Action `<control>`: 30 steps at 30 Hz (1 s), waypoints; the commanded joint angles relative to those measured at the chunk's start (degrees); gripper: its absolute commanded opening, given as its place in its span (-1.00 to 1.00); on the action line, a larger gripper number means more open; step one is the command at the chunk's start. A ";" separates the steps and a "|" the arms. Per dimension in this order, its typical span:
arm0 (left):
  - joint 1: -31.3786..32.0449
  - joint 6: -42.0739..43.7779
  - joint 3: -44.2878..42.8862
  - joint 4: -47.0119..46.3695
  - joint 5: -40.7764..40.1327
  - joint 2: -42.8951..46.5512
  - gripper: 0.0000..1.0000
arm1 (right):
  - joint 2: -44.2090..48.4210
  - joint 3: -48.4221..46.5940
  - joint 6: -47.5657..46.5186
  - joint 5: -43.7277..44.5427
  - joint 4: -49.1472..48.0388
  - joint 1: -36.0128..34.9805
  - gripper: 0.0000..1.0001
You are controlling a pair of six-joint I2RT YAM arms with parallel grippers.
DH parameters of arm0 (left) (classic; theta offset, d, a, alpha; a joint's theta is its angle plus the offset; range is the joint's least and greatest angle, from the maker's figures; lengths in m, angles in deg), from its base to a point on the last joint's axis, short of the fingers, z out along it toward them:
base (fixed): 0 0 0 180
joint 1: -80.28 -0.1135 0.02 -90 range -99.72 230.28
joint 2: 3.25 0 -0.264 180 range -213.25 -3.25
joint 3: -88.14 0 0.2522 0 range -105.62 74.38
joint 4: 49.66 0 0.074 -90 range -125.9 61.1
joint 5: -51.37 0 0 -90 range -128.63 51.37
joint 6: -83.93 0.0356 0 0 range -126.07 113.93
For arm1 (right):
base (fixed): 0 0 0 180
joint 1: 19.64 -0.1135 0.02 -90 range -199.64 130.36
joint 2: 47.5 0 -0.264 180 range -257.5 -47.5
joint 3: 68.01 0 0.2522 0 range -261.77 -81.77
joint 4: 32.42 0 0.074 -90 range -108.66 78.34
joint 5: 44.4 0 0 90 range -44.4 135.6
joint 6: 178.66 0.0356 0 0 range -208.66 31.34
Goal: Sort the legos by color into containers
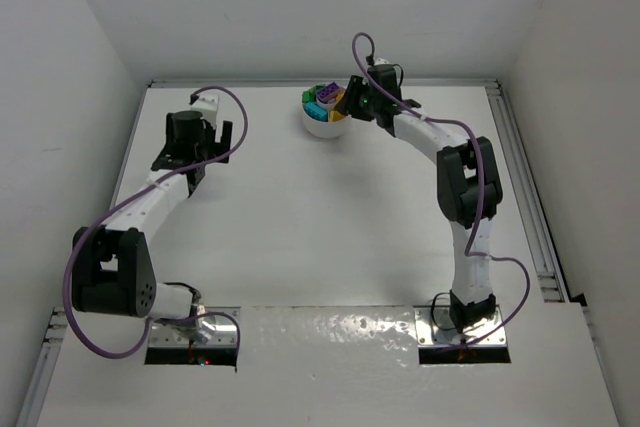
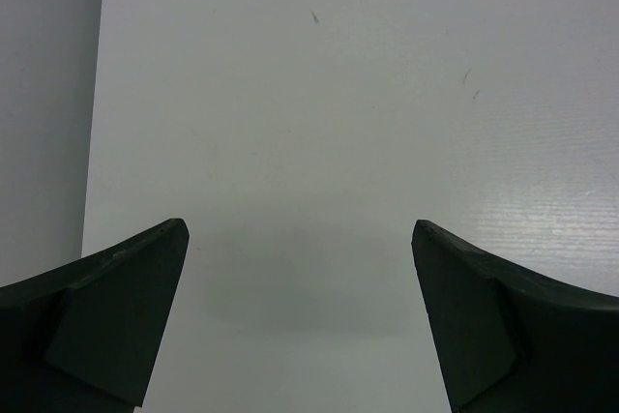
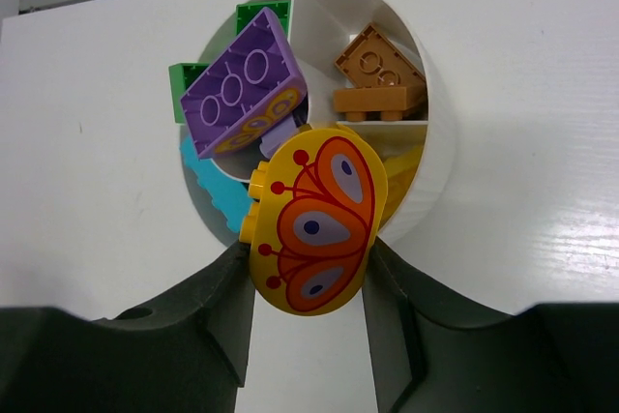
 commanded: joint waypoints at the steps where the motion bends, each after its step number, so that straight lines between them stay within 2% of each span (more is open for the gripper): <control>1: 0.01 0.50 -0.15 -2.63 -0.33 1.77 1.00 | 1.25 -1.99 -1.17 -0.19 -1.96 -0.07 -0.12; 30: 0.01 0.41 0.29 -2.54 0.20 2.47 1.00 | -1.21 -6.03 -2.94 0.25 3.23 -0.07 0.17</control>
